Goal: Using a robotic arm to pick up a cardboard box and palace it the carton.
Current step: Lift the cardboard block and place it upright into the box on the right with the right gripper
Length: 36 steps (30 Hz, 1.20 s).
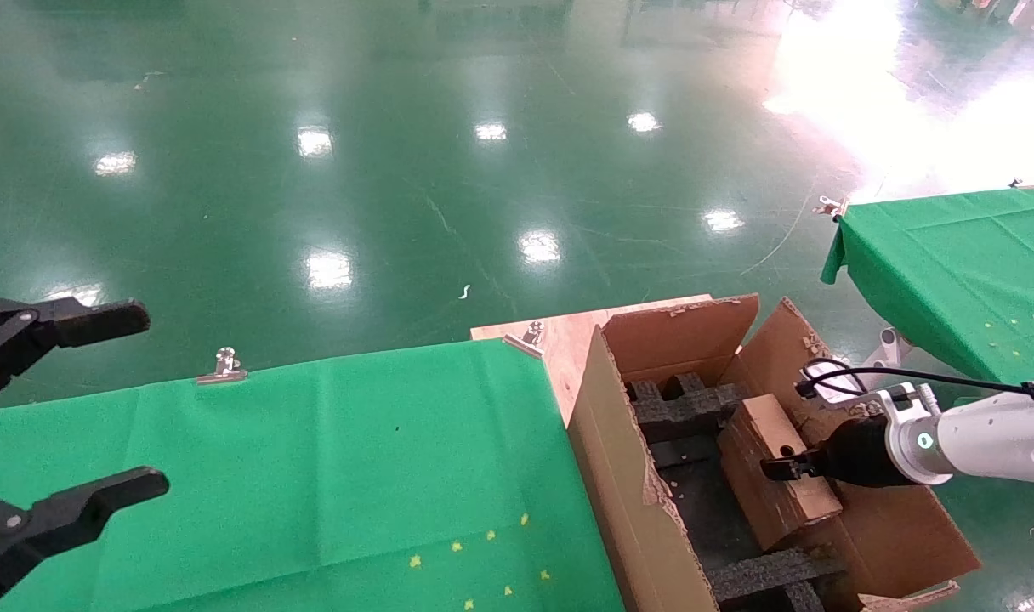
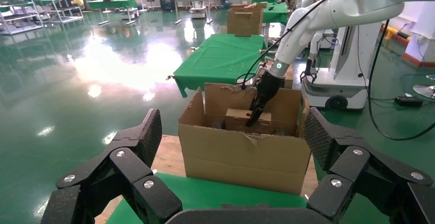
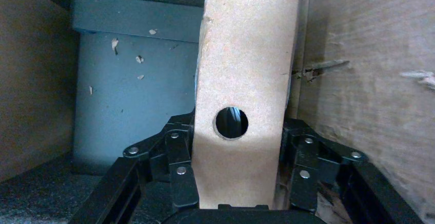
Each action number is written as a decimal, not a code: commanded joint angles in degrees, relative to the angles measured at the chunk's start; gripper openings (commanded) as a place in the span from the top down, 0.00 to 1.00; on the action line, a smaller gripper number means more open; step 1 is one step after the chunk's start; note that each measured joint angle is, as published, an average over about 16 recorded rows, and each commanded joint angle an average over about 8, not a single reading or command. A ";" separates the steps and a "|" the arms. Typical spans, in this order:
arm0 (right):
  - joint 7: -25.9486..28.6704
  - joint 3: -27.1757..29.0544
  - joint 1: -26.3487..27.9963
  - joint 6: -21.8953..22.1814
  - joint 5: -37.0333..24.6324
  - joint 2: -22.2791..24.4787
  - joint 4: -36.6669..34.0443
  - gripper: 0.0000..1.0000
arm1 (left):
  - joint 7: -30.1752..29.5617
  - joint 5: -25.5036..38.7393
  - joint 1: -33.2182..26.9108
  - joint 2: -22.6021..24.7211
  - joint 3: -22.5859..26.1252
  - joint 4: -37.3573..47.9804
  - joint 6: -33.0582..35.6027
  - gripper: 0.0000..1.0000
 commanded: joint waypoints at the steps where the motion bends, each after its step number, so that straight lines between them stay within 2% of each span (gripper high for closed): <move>1: 0.01 0.00 0.02 0.00 -0.01 0.04 0.03 0.00 | 0.00 0.00 0.00 0.00 0.00 0.00 0.00 0.00; 14: -0.49 0.31 2.44 -0.07 -0.42 1.30 1.57 0.00 | 0.00 0.00 0.00 0.00 0.00 0.00 0.00 0.00; 23: -1.11 2.08 8.02 -0.66 0.28 3.47 7.53 0.00 | 0.00 0.00 0.00 0.00 0.00 0.00 0.00 0.00; 29: -4.45 4.74 11.58 -4.31 3.91 5.88 15.88 0.00 | 0.00 0.00 0.00 0.00 0.00 0.00 0.00 0.00; 36: -11.00 8.90 12.37 -10.22 12.42 8.43 23.85 0.00 | 0.00 0.00 0.01 0.00 0.00 0.01 -0.01 0.00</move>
